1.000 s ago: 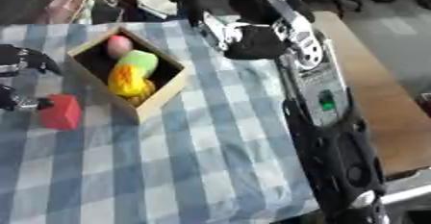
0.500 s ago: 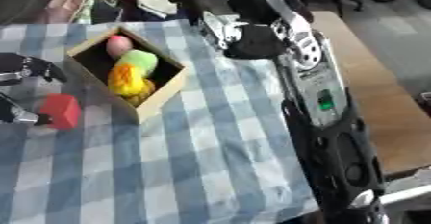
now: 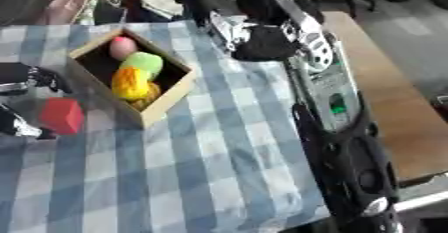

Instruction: Pick up objects on the table and place them in the box.

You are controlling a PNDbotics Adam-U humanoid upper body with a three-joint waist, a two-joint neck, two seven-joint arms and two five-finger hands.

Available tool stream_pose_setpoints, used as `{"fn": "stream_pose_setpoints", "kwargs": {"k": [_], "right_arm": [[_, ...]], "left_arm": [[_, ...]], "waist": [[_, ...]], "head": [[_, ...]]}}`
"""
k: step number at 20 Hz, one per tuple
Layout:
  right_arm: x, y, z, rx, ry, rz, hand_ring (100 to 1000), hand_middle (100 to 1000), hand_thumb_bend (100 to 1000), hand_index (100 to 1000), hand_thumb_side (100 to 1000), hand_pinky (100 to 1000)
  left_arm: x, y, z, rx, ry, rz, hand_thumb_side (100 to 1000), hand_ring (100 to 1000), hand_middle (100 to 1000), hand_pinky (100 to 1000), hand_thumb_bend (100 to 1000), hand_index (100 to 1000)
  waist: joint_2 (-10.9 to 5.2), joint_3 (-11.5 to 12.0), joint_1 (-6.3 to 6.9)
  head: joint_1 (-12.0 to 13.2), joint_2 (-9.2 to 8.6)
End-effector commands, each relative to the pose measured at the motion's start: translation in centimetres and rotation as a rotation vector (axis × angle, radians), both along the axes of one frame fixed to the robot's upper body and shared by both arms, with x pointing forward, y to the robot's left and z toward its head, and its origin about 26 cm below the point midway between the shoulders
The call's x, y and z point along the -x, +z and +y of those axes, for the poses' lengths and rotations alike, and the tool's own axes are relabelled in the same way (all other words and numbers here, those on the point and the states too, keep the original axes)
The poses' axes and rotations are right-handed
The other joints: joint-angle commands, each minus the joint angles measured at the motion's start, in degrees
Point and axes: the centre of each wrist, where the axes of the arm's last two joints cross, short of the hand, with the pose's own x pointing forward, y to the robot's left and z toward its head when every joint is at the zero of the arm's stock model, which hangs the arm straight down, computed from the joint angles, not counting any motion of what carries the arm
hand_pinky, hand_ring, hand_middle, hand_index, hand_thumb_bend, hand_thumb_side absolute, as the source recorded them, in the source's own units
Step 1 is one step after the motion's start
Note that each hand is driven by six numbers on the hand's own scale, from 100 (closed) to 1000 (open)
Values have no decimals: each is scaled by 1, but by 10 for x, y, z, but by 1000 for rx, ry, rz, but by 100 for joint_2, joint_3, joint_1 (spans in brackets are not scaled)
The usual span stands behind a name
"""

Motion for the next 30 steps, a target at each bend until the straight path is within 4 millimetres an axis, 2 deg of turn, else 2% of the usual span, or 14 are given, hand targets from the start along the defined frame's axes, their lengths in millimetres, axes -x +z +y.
{"fn": "stream_pose_setpoints", "kwargs": {"k": [1,4,7,10,17,21,25,27,30], "right_arm": [[0,6,-4,2,-8,-19,611,684,100,846,405,763],[0,6,-4,1,-8,-18,610,684,100,845,406,763],[0,6,-4,-1,-11,-17,610,684,100,845,410,763],[0,6,-4,-2,-12,-16,610,683,100,845,412,763],[0,5,-4,-1,-13,-12,610,683,100,845,414,764],[0,5,-5,-2,-15,-12,610,683,100,845,414,764],[0,5,-5,-3,-15,-11,610,683,100,845,414,764],[0,4,-4,-3,-11,-10,610,683,100,845,416,764],[1,4,-1,-5,0,-9,609,683,100,845,419,764]], "left_arm": [[-2,11,13,-319,-258,128,427,741,776,801,551,866],[-4,6,19,-282,-236,103,415,711,742,787,492,838],[-5,1,22,-217,-229,71,366,637,646,752,358,772],[-6,-1,23,-137,-233,42,327,607,596,737,272,734],[-5,1,20,3,-248,8,278,562,518,715,136,671],[-3,15,19,77,-250,-25,260,556,507,712,100,664],[0,42,15,164,-235,-84,247,555,507,710,100,666],[-3,56,11,214,-204,-124,241,554,507,706,100,671],[-13,68,4,268,-150,-164,238,557,511,706,100,676]], "waist": [[3,-6,77],[4,-6,70],[4,-1,64],[4,4,62],[-3,7,66],[-9,11,70],[-19,15,68],[-28,10,59],[-37,-18,41]], "head": [[-39,-8],[-52,-11],[-59,-9],[-61,-10],[-79,-17],[-91,-23],[-96,-17],[-78,-13],[-34,-11]]}}
